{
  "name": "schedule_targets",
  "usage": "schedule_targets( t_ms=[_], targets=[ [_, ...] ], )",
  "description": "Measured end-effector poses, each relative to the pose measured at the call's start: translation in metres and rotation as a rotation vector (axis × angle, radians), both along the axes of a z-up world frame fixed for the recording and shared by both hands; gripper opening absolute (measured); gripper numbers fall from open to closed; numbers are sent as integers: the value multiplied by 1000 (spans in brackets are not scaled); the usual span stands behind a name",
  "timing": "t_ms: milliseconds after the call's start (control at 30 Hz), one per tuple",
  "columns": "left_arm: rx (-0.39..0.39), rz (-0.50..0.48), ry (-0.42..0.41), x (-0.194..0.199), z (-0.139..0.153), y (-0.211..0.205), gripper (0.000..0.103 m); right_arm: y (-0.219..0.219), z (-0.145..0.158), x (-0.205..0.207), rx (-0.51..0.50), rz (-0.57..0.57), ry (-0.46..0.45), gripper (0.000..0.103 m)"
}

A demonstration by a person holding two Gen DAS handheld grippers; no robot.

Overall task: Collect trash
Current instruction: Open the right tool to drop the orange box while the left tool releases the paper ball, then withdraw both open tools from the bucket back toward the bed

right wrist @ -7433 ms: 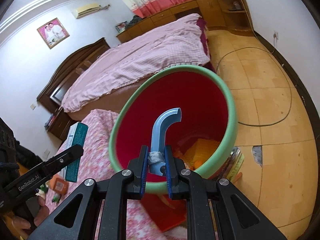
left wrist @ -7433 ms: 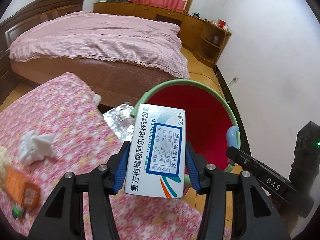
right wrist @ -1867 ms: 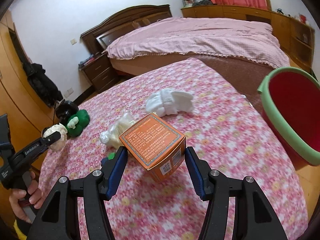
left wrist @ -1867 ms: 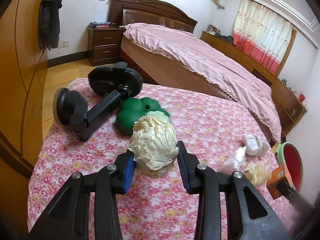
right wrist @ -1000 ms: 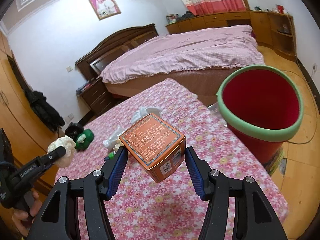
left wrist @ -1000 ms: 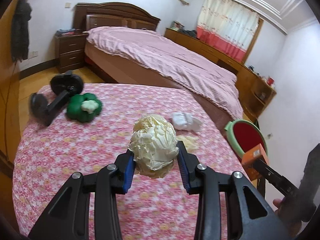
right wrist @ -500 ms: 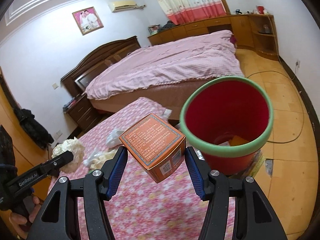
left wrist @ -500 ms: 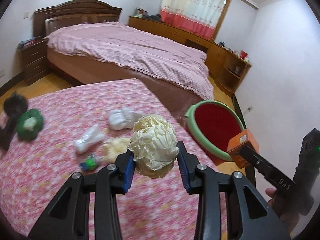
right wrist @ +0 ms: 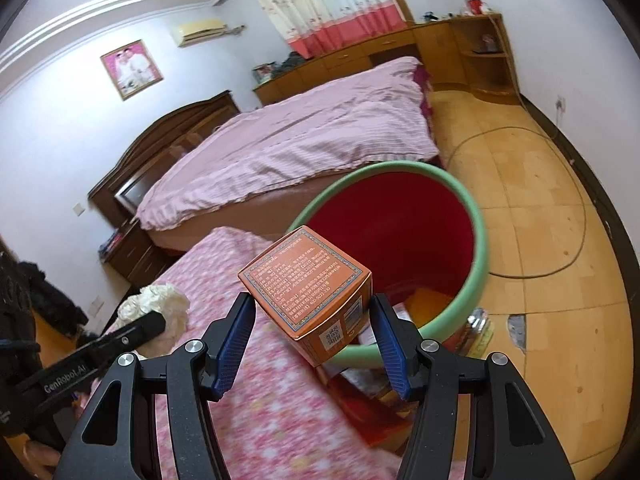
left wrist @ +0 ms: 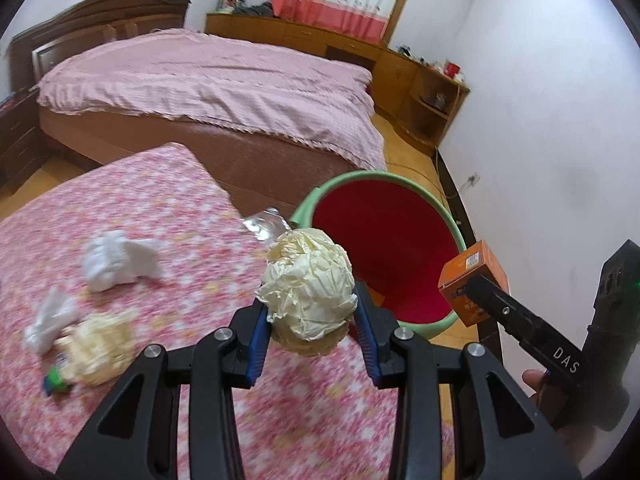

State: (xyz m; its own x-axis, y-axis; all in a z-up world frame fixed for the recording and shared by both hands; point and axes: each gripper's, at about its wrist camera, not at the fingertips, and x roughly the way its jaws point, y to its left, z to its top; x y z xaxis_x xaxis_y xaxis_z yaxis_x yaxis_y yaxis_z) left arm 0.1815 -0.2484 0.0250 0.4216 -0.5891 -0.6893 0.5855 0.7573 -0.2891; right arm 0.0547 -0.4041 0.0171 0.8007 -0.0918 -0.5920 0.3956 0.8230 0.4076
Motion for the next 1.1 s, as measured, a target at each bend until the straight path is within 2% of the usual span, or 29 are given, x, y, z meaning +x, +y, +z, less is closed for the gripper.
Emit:
schedule_targets(
  t_ms=[300, 433, 600, 800, 1100],
  targets=[
    [39, -80, -6, 16, -21, -68, 39, -47, -25, 4, 41, -68, 44, 61],
    [59, -91, -15, 19, -26, -84, 39, -57, -32, 8, 47, -77, 57, 61],
    [65, -111, -29, 19, -28, -92, 40, -61, -36, 14, 49, -66, 59, 61],
    [80, -122, -56, 18, -28, -96, 57, -63, -37, 23, 68, -52, 41, 62],
    [80, -75, -24, 22, -29, -78, 57, -57, -33, 34, 59, -45, 43, 62]
  ],
)
